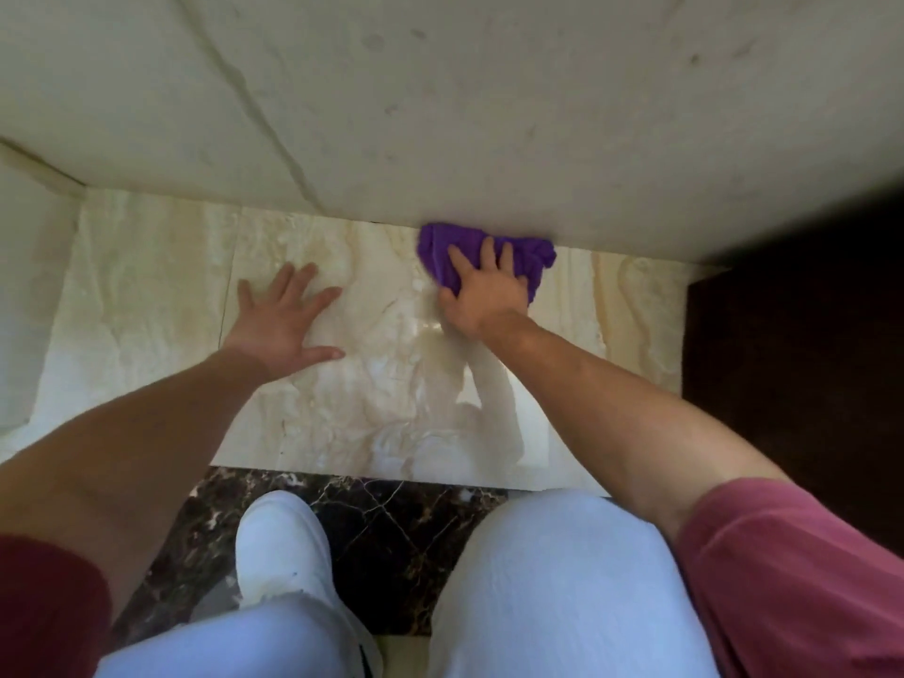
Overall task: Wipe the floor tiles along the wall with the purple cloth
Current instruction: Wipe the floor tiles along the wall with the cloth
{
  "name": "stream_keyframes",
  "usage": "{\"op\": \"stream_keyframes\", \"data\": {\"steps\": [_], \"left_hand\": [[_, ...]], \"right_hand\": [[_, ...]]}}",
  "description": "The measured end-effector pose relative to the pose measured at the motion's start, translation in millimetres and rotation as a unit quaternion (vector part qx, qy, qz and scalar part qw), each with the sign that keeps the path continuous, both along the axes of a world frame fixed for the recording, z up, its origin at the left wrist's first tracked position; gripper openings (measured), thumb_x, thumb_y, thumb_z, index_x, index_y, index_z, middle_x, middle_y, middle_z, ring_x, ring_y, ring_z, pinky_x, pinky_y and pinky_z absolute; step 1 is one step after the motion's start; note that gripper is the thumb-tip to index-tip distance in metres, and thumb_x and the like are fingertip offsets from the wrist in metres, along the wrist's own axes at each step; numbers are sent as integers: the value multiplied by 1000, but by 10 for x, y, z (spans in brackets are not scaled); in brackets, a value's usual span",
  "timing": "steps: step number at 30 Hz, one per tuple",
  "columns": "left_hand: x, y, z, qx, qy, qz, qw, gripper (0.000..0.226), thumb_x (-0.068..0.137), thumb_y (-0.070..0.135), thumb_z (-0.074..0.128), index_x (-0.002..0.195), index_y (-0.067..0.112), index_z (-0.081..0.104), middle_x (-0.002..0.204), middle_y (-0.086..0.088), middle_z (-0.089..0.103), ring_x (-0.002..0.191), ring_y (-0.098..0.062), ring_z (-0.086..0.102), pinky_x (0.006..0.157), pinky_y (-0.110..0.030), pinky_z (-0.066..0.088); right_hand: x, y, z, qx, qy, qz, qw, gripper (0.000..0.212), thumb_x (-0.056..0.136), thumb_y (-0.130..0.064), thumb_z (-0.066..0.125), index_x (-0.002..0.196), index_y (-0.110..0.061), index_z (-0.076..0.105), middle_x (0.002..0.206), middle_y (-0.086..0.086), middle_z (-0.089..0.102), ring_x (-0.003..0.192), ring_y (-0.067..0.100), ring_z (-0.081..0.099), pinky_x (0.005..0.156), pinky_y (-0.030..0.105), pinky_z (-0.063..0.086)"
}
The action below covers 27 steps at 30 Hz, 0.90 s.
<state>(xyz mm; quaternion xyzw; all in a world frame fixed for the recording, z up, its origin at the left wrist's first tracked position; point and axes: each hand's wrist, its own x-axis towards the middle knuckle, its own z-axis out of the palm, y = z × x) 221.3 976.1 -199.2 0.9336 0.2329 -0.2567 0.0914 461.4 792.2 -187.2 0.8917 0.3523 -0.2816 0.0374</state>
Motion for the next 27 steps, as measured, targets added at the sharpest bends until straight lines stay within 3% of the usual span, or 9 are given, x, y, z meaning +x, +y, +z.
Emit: {"op": "stream_keyframes", "data": {"steps": [5,12,17,23,27], "left_hand": [[-597,-41,116,10,64,26,998,102,76,85,47,159,43,4,170,-5,-10,156,-35,-6,109,-80,15],[-748,-161,267,-31,106,145,983,97,77,86,45,157,48,5,169,-5,-9,155,-35,-9,110,-80,12],[-738,-215,183,3,86,133,987,103,74,88,45,157,45,2,168,-7,-21,154,-35,-15,117,-72,4],[-816,-251,68,41,48,106,992,111,72,92,38,159,38,-6,167,-11,-23,154,-36,-18,118,-68,-1],[-826,-102,121,71,23,105,992,119,71,88,50,160,27,0,169,-14,-13,155,-37,-13,121,-65,1]], "right_hand": [[205,-230,93,-5,13,73,997,68,95,-63,41,157,-47,17,171,2,8,157,33,7,118,65,21],[546,-907,64,-39,-51,-75,995,61,102,-60,32,159,-43,19,171,8,11,155,40,10,118,64,21],[181,-343,-41,-45,-91,-116,988,63,103,-49,34,161,-28,17,168,20,11,150,49,13,112,64,30],[-477,655,-45,-61,-70,17,996,60,104,-33,36,160,-24,16,164,29,11,145,57,14,102,72,37],[-903,1357,-23,-66,-45,91,993,60,105,-27,29,161,-21,11,164,33,7,146,62,8,103,76,33]]}}
